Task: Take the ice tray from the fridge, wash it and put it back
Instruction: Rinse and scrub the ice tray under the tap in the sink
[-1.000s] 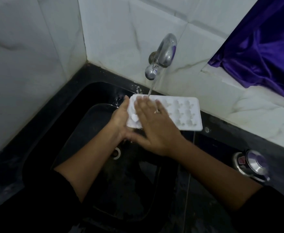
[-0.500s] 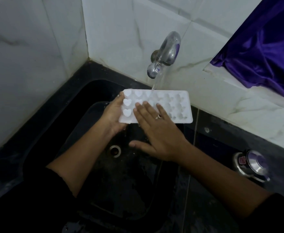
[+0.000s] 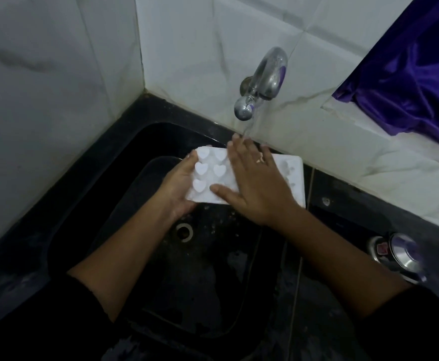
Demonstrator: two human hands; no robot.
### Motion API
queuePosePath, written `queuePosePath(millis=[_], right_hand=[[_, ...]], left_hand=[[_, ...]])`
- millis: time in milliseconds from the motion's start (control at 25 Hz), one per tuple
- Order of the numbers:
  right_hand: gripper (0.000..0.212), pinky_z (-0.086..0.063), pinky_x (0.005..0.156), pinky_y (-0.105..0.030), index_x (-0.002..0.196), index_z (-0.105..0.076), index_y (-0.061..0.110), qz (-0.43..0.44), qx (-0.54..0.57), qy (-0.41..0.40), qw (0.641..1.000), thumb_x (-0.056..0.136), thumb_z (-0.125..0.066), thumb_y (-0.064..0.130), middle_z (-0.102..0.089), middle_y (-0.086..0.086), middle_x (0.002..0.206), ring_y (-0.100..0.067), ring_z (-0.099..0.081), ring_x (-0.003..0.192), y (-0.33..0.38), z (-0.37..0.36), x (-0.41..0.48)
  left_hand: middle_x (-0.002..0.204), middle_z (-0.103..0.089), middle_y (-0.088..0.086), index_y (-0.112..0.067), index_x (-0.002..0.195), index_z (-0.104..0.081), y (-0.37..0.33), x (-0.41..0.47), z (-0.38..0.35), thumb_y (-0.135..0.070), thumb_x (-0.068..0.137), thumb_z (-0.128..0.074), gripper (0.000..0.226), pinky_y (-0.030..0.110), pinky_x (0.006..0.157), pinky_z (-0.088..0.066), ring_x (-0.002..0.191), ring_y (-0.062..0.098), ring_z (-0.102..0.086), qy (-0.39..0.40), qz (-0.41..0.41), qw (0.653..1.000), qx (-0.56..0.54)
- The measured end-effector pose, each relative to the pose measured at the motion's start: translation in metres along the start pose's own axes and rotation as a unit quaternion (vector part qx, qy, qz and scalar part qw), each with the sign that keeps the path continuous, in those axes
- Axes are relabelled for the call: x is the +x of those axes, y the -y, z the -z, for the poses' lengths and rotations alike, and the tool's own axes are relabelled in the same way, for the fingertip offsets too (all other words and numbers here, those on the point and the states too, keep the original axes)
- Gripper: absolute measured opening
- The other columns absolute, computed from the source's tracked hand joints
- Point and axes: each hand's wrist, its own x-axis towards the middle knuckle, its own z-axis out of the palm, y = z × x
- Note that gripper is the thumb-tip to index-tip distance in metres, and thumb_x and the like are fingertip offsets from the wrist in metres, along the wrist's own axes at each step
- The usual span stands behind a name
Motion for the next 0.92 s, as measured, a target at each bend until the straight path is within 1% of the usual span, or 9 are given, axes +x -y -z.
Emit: queuePosePath(millis=[80,240,320,400,520,640,720,800,920], right_hand=[[0.102,0.002,0.13,-0.048,0.166,-0.003,0.006,-0.009,0.007,-0.009,1.0,0.097,-0.017,0.08,0.003,-0.014,0.174,-0.025,0.007,0.161,0.0,0.002,0.0],[0.105,0.002,0.13,-0.05,0.165,-0.006,0.004,0.096,-0.045,0.039,0.994,0.097,-0.02,0.083,0.002,-0.015,0.174,-0.026,0.008,0.161,0.018,-0.013,-0.031],[0.102,0.002,0.13,-0.05,0.166,-0.006,0.007,0.058,-0.019,0.024,0.998,0.098,-0.021,0.08,0.001,-0.013,0.174,-0.025,0.007,0.161,0.009,-0.01,-0.014],[0.101,0.001,0.13,-0.051,0.166,-0.006,0.007,-0.006,0.01,-0.003,1.0,0.098,-0.02,0.08,0.001,-0.012,0.175,-0.025,0.005,0.162,0.002,0.0,0.004],[0.105,0.002,0.13,-0.051,0.165,-0.005,0.004,0.062,-0.01,0.011,0.998,0.096,-0.02,0.082,0.002,-0.015,0.174,-0.027,0.006,0.161,0.017,-0.006,-0.008],[0.103,-0.002,0.129,-0.052,0.166,-0.007,0.006,0.104,-0.039,0.033,0.993,0.097,-0.021,0.082,0.001,-0.013,0.174,-0.025,0.006,0.161,0.02,-0.013,-0.019],[0.1,-0.002,0.129,-0.053,0.166,-0.006,0.008,0.045,-0.007,0.017,0.999,0.098,-0.019,0.08,0.002,-0.011,0.174,-0.025,0.007,0.161,0.009,-0.003,0.0],[0.1,-0.001,0.129,-0.052,0.166,-0.005,0.008,-0.002,0.008,0.003,1.0,0.097,-0.017,0.08,0.004,-0.011,0.175,-0.024,0.007,0.161,0.003,0.004,0.009],[0.104,-0.001,0.13,-0.052,0.166,-0.009,0.006,0.068,-0.015,0.024,0.997,0.096,-0.017,0.083,0.002,-0.014,0.174,-0.026,0.007,0.161,0.02,-0.006,-0.018]], left_hand=[[0.13,-0.074,0.014,-0.014,0.136,-0.068,-0.003,-0.004,0.001,-0.043,0.108,-0.053,0.043,0.047,0.094,-0.06,0.117,0.032,-0.073,-0.008,0.001,1.0,0.008],[0.123,-0.077,0.016,-0.01,0.131,-0.07,-0.019,-0.004,0.019,-0.043,0.103,-0.062,0.044,0.049,0.096,-0.059,0.113,0.035,-0.075,-0.048,-0.026,0.999,-0.004],[0.126,-0.076,0.017,-0.01,0.136,-0.068,-0.018,-0.007,0.021,-0.044,0.096,-0.068,0.053,0.051,0.098,-0.059,0.115,0.035,-0.074,-0.049,-0.021,0.998,0.013],[0.131,-0.073,0.016,-0.012,0.139,-0.066,-0.013,-0.008,0.018,-0.047,0.099,-0.063,0.053,0.05,0.094,-0.06,0.118,0.036,-0.072,-0.029,-0.013,0.999,0.022],[0.122,-0.077,0.016,-0.011,0.129,-0.07,-0.025,-0.007,0.023,-0.045,0.107,-0.054,0.043,0.046,0.087,-0.062,0.109,0.033,-0.077,-0.049,-0.025,0.998,-0.01],[0.128,-0.074,0.018,-0.009,0.137,-0.066,-0.029,-0.004,0.034,-0.045,0.104,-0.061,0.05,0.054,0.101,-0.057,0.12,0.038,-0.072,-0.049,-0.022,0.998,-0.015],[0.131,-0.073,0.017,-0.012,0.137,-0.068,-0.021,-0.005,0.031,-0.045,0.097,-0.068,0.052,0.057,0.107,-0.053,0.122,0.038,-0.07,-0.038,-0.015,0.999,0.001],[0.131,-0.074,0.015,-0.016,0.136,-0.069,-0.018,-0.007,0.029,-0.046,0.101,-0.063,0.047,0.057,0.106,-0.054,0.121,0.037,-0.071,-0.028,-0.012,1.0,0.0],[0.133,-0.072,0.018,-0.013,0.135,-0.069,-0.03,-0.004,0.038,-0.047,0.107,-0.057,0.046,0.056,0.105,-0.054,0.121,0.038,-0.071,-0.035,-0.019,0.998,-0.045]])
